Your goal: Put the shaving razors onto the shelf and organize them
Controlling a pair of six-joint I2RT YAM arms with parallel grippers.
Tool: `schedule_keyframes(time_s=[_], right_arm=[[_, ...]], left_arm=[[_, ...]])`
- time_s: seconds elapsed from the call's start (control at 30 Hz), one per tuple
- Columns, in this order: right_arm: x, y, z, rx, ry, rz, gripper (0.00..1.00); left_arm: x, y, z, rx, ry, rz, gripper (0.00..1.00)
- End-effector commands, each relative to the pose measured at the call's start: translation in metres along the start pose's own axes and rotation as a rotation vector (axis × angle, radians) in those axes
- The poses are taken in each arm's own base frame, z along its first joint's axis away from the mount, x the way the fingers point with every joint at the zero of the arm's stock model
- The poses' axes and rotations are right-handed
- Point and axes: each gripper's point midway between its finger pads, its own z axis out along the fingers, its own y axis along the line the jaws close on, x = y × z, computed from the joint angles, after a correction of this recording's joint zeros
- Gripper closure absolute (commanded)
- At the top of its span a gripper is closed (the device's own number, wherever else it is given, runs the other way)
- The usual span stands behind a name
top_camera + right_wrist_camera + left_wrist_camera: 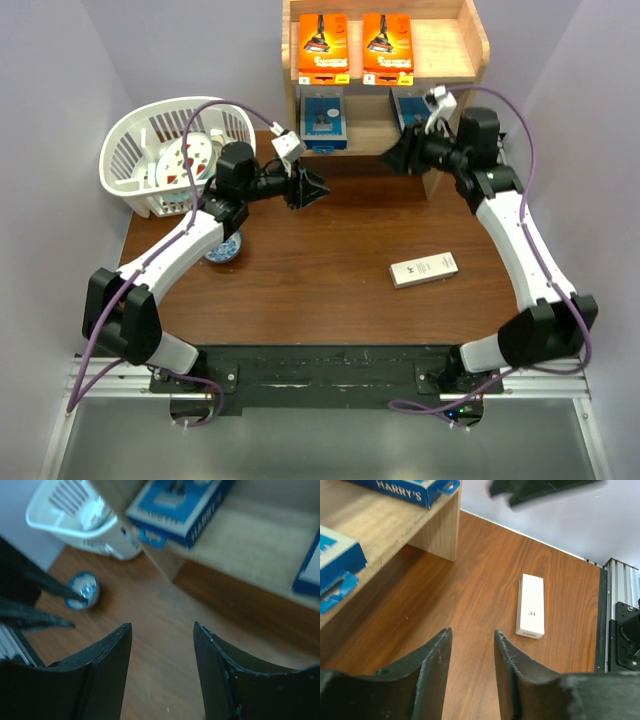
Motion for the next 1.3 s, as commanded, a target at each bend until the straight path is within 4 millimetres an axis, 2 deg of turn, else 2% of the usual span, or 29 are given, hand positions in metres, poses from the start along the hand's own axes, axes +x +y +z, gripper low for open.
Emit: schedule_keyframes(time_s=[0.0,0.07,0.1,0.13,0.17,0.2,0.23,0.27,0.37,0.47,0.63,0.77,0.93,1.0,1.27], right_arm=[[0.050,0.018,-0.033,-0.121,0.093,-0.246,0.36],[0.098,0.024,-0.052,-0.200,0.245,-0.315,0.26],[0.115,0.017,-0.061,-0.234,0.297,-0.491,0.16],[0.147,0.013,-0.079,-0.242,0.424,-0.489,0.05],[0.171,0.011,-0.088,-0.270,0.496,-0.504,0.03],[0.186,0.004,-0.097,-0.302,0.546,-0.608,0.01],[0.207,0.000,-0.114,-0.315,0.633,-0.616,0.01],[0.230,-0.003,-0.123,-0.342,0.697,-0.621,0.01],[0.265,-0.011,-0.143,-0.439,0.799,-0.741,0.01],[0.282,-0.019,-0.154,-0.519,0.853,-0.859,0.01],[0.284,-0.037,-0.143,-0.496,0.858,-0.950,0.01],[0.280,-0.047,-0.128,-0.479,0.856,-0.947,0.01],[0.282,-0.073,-0.104,-0.451,0.888,-0.973,0.01],[0.288,-0.081,-0.095,-0.479,0.906,-0.985,0.01],[0.288,-0.104,-0.066,-0.520,0.947,-0.993,0.02]], left_arm=[[-0.007,-0.007,-0.007,0.017,-0.026,0.031,0.53],[0.002,-0.011,-0.008,0.038,0.000,0.033,0.50],[0.004,-0.013,-0.009,0.044,0.005,0.038,0.46],[0.011,-0.018,-0.010,0.066,0.015,0.044,0.44],[0.016,-0.020,-0.011,0.076,0.029,0.063,0.35],[0.018,-0.023,-0.012,0.078,0.033,0.090,0.22],[0.030,-0.025,-0.012,0.084,0.055,0.086,0.14],[0.036,-0.028,-0.014,0.093,0.070,0.093,0.01],[0.056,-0.037,-0.017,0.122,0.108,0.080,0.00],[0.068,-0.041,-0.021,0.124,0.128,0.051,0.00],[0.082,-0.044,-0.027,0.127,0.157,0.050,0.01],[0.085,-0.047,-0.027,0.144,0.163,0.062,0.02],[0.095,-0.050,-0.026,0.156,0.193,0.067,0.02],[0.100,-0.049,-0.027,0.148,0.203,0.054,0.03],[0.104,-0.048,-0.029,0.134,0.212,0.045,0.04]])
